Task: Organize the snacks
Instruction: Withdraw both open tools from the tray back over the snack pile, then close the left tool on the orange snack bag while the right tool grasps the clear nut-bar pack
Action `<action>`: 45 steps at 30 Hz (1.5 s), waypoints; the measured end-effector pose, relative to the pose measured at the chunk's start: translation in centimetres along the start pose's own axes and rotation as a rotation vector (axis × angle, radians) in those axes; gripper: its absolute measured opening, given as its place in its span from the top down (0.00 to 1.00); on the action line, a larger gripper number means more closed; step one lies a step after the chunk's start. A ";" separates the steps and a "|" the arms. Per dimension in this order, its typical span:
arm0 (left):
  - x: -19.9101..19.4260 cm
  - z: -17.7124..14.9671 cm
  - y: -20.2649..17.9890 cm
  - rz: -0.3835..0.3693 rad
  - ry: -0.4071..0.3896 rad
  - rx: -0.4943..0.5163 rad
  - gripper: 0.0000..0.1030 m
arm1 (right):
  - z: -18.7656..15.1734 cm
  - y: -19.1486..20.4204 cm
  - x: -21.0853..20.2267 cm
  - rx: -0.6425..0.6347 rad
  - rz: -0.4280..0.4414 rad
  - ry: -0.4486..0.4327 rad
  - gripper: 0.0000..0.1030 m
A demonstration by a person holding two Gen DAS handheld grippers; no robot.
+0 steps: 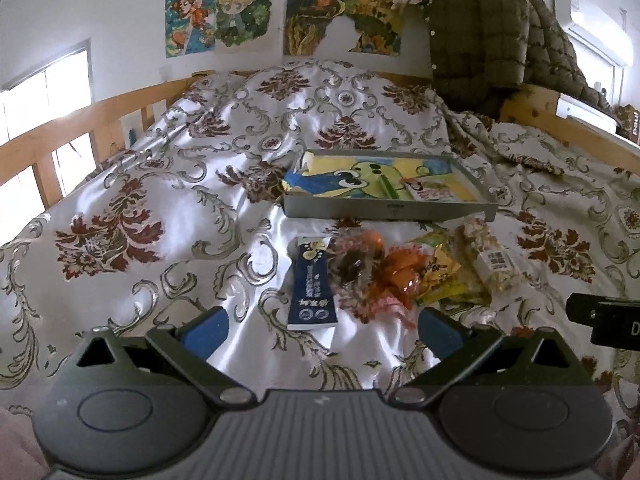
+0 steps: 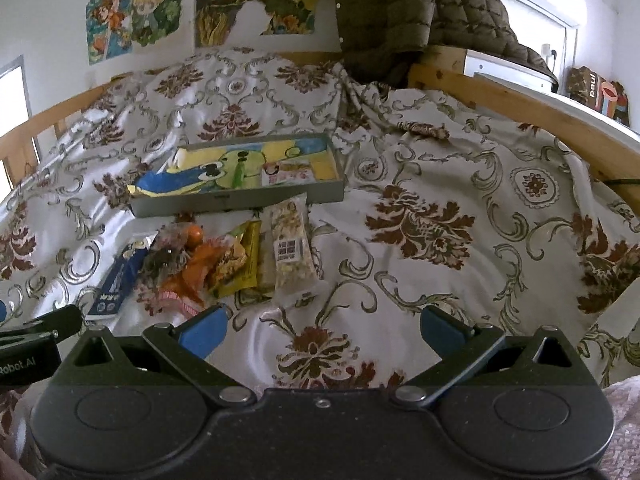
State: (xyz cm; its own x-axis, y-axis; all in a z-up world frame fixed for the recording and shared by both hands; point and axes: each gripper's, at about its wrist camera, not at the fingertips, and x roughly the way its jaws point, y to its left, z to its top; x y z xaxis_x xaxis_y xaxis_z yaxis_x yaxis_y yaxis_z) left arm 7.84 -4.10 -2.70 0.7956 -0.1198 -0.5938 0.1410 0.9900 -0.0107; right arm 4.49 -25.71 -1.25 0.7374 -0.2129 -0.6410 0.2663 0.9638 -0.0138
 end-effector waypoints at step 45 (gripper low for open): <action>5.6 1.8 0.7 0.024 0.049 -0.004 0.00 | 4.6 0.8 6.3 -0.174 0.154 0.054 0.01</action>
State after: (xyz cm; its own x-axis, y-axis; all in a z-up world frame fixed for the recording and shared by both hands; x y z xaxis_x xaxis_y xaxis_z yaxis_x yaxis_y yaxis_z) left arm 13.44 -4.25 -4.64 0.7690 -0.0920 -0.6326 0.1195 0.9928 0.0009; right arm 12.25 -27.02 -1.75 0.7258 -0.0567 -0.6856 0.0388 0.9984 -0.0415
